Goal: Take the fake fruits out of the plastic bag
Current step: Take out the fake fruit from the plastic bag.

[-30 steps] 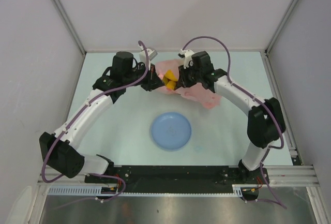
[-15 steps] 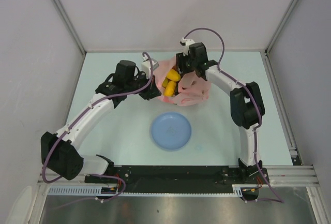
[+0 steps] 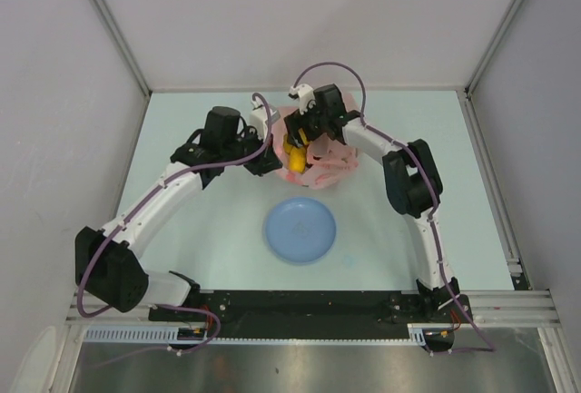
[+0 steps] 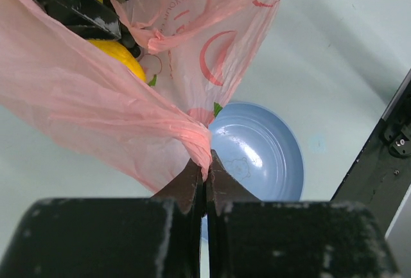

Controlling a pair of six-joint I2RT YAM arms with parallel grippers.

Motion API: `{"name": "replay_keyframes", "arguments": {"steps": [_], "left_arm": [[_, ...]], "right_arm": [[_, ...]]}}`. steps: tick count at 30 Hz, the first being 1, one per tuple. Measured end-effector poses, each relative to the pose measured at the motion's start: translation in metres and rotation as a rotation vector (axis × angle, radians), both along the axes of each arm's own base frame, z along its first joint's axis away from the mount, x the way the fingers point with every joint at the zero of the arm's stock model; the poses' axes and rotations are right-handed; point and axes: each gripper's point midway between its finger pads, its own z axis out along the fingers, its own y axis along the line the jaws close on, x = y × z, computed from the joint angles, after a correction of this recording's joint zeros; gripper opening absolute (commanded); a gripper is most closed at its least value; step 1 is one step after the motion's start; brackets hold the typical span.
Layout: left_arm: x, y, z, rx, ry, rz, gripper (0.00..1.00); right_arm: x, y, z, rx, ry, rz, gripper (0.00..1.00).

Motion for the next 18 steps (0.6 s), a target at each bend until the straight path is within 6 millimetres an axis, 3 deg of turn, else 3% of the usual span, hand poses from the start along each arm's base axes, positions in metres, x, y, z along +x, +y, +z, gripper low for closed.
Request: {"name": "replay_keyframes", "arguments": {"steps": [3,7,9,10,14,18], "left_arm": [[0.002,0.001,-0.001,0.003,0.002,0.007,0.0],[0.005,0.003,-0.001,0.006,-0.005,0.018,0.0],[0.006,0.003,-0.001,0.006,-0.008,0.021,0.0],[0.007,0.004,-0.001,0.005,-0.01,0.023,0.0],[0.01,0.004,-0.001,0.004,-0.016,0.029,0.0],[0.014,0.004,-0.004,0.006,-0.013,0.032,0.0]], "right_arm": [[0.0,0.001,-0.012,-0.039,-0.011,0.021,0.81],[0.006,-0.006,-0.015,-0.084,-0.046,0.013,0.59],[0.008,-0.008,-0.015,-0.089,-0.058,0.009,0.55],[0.007,-0.01,-0.016,-0.092,-0.059,0.007,0.49],[-0.009,-0.022,-0.014,-0.109,-0.041,0.014,0.38],[-0.036,-0.031,0.009,-0.098,-0.038,0.034,0.32]]}}
